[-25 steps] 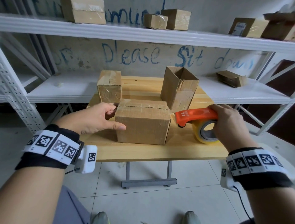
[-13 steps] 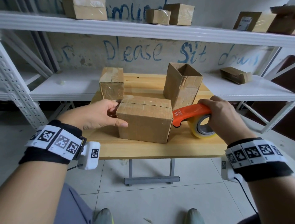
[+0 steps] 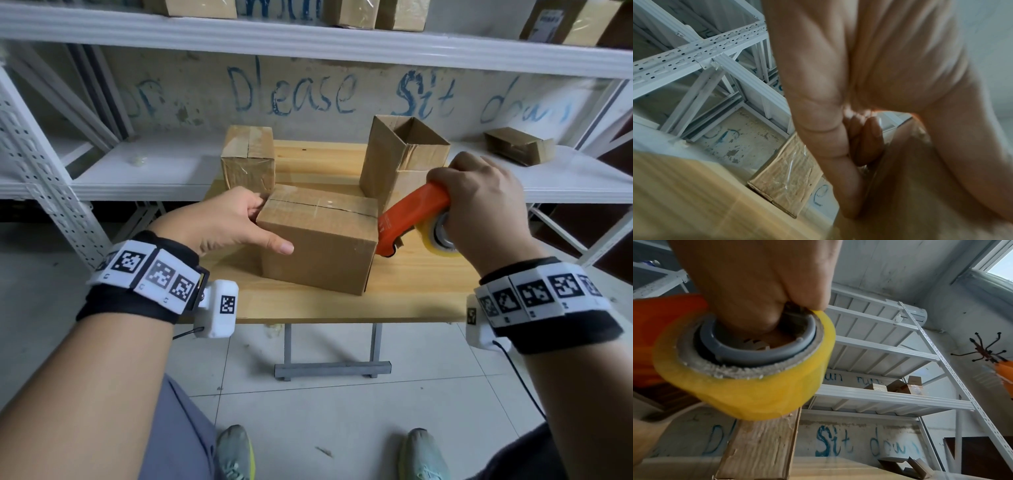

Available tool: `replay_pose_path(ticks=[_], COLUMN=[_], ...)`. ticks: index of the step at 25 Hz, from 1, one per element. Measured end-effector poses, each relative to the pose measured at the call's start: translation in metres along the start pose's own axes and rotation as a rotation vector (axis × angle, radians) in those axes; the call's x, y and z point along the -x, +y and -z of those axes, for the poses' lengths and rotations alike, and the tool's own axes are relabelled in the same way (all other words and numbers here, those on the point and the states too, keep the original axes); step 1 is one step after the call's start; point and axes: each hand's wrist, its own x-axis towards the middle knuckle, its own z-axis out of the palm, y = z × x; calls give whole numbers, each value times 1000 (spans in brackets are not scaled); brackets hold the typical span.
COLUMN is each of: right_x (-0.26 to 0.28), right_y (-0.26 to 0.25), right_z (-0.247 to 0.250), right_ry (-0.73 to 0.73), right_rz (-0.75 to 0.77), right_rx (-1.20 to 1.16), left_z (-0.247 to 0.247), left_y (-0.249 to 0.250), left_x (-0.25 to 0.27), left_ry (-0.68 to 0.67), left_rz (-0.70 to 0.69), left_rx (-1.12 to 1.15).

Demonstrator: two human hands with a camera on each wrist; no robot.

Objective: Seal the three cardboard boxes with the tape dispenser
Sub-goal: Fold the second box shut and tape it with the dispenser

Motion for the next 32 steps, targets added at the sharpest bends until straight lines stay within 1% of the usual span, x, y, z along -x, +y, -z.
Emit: replay_pose_path(ticks=[5, 7, 10, 13, 15, 16, 18, 20, 22, 23, 24, 25, 27, 28, 29, 30, 32], right_x=[1, -6, -17, -22, -23, -22, -19, -18, -12, -8, -4, 0, 8, 11, 14, 16, 18], right_y=[-1, -5, -7, -5, -15, -25, -39, -38, -20, -9, 2, 11, 27, 31, 34, 35, 34], right_z=[2, 5, 7, 7, 6, 4, 1, 2, -1, -3, -5, -6, -7, -6, -6, -5, -6], right_ry=[26, -41, -204, -247, -323, -351, -295, -248, -296, -328, -357, -391, -502, -573, -640, -676, -661], right_rz=[45, 45, 14, -23, 12, 59, 150, 138, 63, -8, -117, -255, -536, -649, -732, -788, -867], right_rx=[-5, 16, 64, 32, 46, 88, 149, 127, 63, 13, -41, -81, -138, -177, -221, -256, -306], left_z=[2, 2, 2, 2, -2, -4, -6, -6, -4, -3, -2, -2, -3, -3, -5, -6, -7], left_y=[0, 1, 2, 3, 6, 6, 8, 9, 8, 7, 6, 7, 8, 8, 9, 9, 9], left_x=[-1, -1, -1, -1, -1, -2, -3, -4, -2, -2, -2, -2, -2, -2, -1, -1, -2], left_ry=[-16, -10, -4, -1, -5, -8, -3, 9, 11, 13, 14, 17, 28, 35, 40, 47, 60], left_rz=[7, 4, 1, 13, 16, 7, -12, -17, -12, -16, -21, -23, -24, -22, -15, -12, -19], left_rx=[-43, -53, -63, -79, -86, -90, -116, -177, -199, -198, -195, -193, -192, -200, -211, -222, -245])
